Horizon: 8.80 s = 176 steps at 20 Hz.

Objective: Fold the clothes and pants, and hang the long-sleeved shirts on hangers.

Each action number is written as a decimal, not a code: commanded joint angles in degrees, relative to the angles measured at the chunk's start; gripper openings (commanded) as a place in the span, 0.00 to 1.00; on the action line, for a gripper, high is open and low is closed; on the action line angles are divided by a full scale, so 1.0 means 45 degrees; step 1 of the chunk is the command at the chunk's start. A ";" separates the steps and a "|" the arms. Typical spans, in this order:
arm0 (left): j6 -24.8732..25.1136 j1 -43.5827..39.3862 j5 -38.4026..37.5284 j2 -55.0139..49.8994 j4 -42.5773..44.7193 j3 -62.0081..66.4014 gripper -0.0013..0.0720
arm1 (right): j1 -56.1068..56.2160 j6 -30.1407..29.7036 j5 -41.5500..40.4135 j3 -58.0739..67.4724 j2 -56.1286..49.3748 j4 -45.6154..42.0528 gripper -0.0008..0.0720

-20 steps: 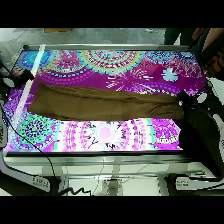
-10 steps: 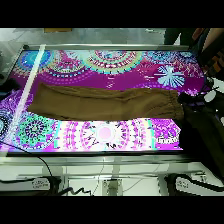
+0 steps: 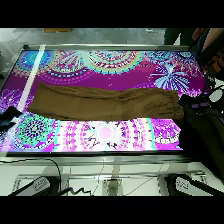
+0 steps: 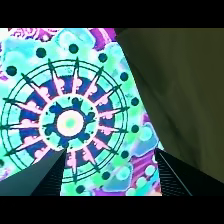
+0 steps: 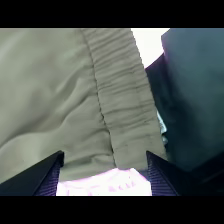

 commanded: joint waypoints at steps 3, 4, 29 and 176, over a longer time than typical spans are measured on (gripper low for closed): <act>0.0330 0.0233 0.3541 -0.0680 -0.3730 -0.1889 0.89 | 0.0005 -0.0039 0.0423 0.0010 0.0034 0.0126 0.81; 0.1001 0.0223 0.3560 -0.1146 -0.4420 -0.1885 0.92 | 0.0005 -0.0034 0.0423 0.0010 0.0034 0.0194 0.81; 0.7791 -0.1957 0.3342 -0.5357 -0.9884 0.3245 0.04 | 0.4099 -0.1287 -0.3007 0.0015 0.0034 0.2322 0.06; 0.3959 -1.7665 0.7004 -0.6844 -0.5527 0.6965 0.04 | 0.2924 -0.2385 0.1671 0.6110 -0.1933 0.2263 0.06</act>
